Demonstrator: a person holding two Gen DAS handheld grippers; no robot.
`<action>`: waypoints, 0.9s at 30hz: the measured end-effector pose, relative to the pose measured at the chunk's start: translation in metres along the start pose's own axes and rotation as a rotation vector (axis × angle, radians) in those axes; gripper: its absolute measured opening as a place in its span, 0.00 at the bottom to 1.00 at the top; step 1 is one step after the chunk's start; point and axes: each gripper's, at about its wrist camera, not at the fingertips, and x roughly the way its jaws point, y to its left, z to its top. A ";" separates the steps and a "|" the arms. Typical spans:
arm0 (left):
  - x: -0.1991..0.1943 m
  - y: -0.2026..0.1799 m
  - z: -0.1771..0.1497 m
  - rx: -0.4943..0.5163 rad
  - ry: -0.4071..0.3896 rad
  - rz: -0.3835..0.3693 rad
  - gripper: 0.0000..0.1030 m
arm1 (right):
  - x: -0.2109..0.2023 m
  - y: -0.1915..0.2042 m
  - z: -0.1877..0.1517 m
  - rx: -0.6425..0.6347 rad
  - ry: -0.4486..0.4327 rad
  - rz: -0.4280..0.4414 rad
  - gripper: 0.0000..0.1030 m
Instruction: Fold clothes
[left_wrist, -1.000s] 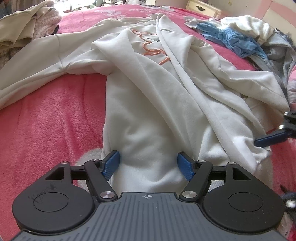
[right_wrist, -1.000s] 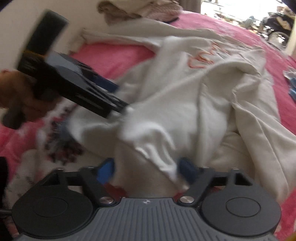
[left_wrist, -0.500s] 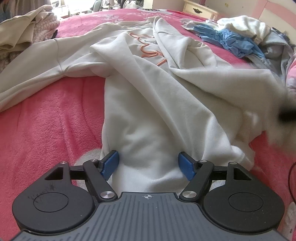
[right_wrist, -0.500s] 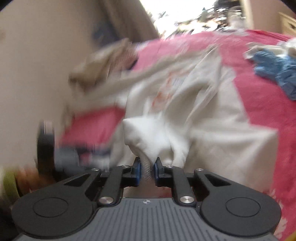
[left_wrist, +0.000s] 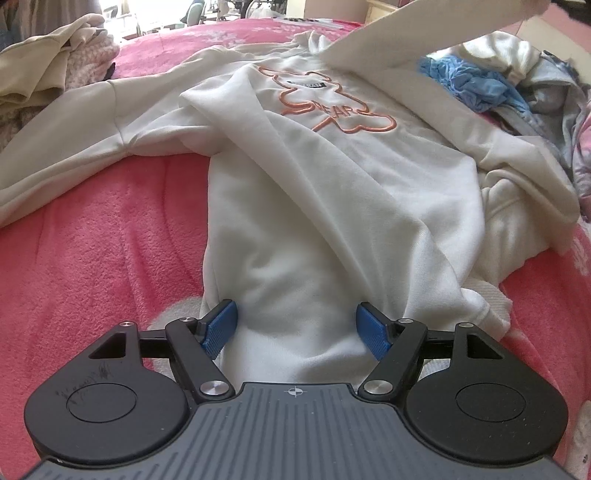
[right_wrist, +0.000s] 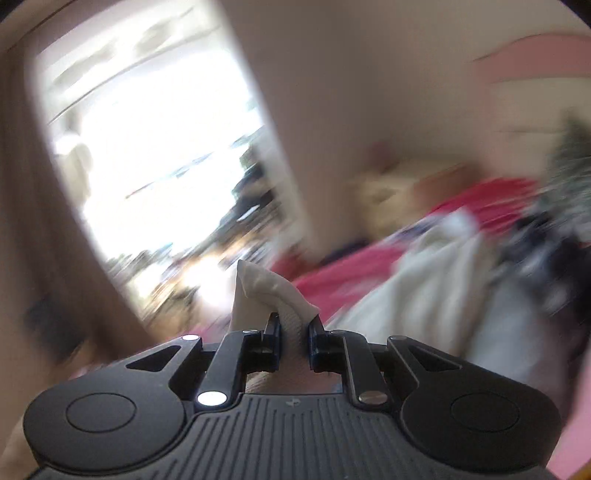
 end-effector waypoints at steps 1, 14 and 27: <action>0.000 0.001 0.000 0.000 0.002 -0.001 0.70 | 0.003 -0.004 0.008 0.017 -0.023 -0.017 0.20; 0.001 0.001 0.004 0.012 0.016 -0.010 0.71 | -0.038 0.004 -0.051 -0.047 0.078 0.022 0.72; -0.014 0.014 0.001 -0.048 0.033 -0.072 0.70 | -0.095 0.055 -0.238 -0.443 0.614 0.251 0.76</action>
